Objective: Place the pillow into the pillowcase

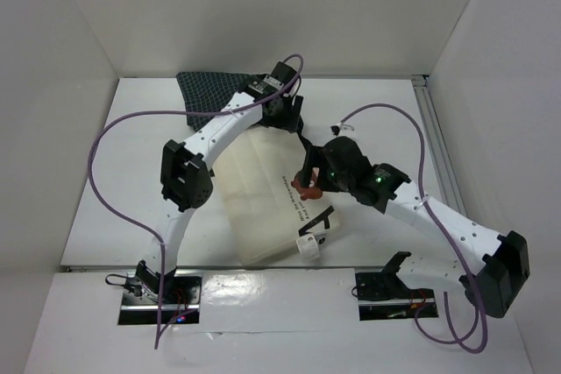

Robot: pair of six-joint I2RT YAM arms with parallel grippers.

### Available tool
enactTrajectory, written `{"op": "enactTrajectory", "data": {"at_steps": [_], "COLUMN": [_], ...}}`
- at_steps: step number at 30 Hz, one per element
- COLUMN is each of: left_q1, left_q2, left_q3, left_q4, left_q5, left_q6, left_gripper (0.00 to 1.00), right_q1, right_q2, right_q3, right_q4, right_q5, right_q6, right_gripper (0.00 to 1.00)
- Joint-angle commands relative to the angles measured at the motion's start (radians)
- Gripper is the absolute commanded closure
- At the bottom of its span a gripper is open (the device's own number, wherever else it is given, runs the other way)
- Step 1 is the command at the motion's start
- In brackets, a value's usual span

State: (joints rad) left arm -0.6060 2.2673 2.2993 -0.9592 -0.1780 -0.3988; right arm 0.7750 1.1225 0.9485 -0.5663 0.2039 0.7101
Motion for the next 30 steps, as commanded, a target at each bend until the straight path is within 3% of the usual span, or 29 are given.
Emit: {"op": "enactTrajectory", "data": {"at_steps": [1, 2, 6, 7, 8, 11, 14, 15, 18, 20, 28, 30], "left_q1": [-0.005, -0.005, -0.005, -0.005, -0.005, -0.005, -0.005, -0.005, -0.005, -0.005, -0.005, -0.005], "left_q2": [-0.104, -0.104, -0.115, -0.115, -0.115, -0.115, -0.091, -0.075, -0.035, -0.014, 0.095, 0.095], "left_q3": [-0.037, -0.067, -0.141, -0.141, -0.153, -0.179, -0.169, -0.16, -0.138, -0.115, -0.093, -0.116], "left_q4": [-0.013, -0.013, -0.013, -0.025, -0.026, -0.01, 0.0, 0.014, 0.028, 0.04, 0.059, 0.059], "left_q5": [-0.034, -0.034, -0.014, -0.005, 0.017, 0.052, 0.064, 0.064, 0.055, 0.055, 0.089, 0.078], "left_q6": [-0.07, -0.083, -0.178, -0.201, -0.218, -0.262, -0.301, -0.313, -0.34, -0.35, -0.351, -0.351], "left_gripper": [0.2, 0.22, 0.25, 0.25, 0.24, 0.18, 0.12, 0.08, 0.05, 0.01, 0.01, 0.13], "right_q1": [-0.104, -0.137, -0.352, -0.377, -0.396, -0.457, -0.482, -0.491, -0.5, -0.5, -0.49, -0.479], "right_q2": [0.017, 0.051, 0.182, 0.219, 0.259, 0.419, 0.565, 0.601, 0.749, 0.836, 0.987, 1.023], "right_q3": [0.041, 0.052, 0.093, 0.113, 0.136, 0.235, 0.335, 0.358, 0.458, 0.512, 0.615, 0.633], "right_q4": [0.004, 0.026, 0.19, 0.213, 0.236, 0.282, 0.305, 0.306, 0.315, 0.315, 0.338, 0.327], "right_q5": [0.075, 0.049, -0.12, -0.141, -0.156, -0.24, -0.314, -0.331, -0.403, -0.448, -0.531, -0.521], "right_q6": [-0.02, -0.038, -0.121, -0.135, -0.147, -0.196, -0.215, -0.225, -0.236, -0.236, -0.267, -0.276], "right_gripper": [0.12, 0.23, 0.4, 0.49, 0.53, 0.5, 0.38, 0.29, 0.22, 0.2, 0.2, 0.25]}}
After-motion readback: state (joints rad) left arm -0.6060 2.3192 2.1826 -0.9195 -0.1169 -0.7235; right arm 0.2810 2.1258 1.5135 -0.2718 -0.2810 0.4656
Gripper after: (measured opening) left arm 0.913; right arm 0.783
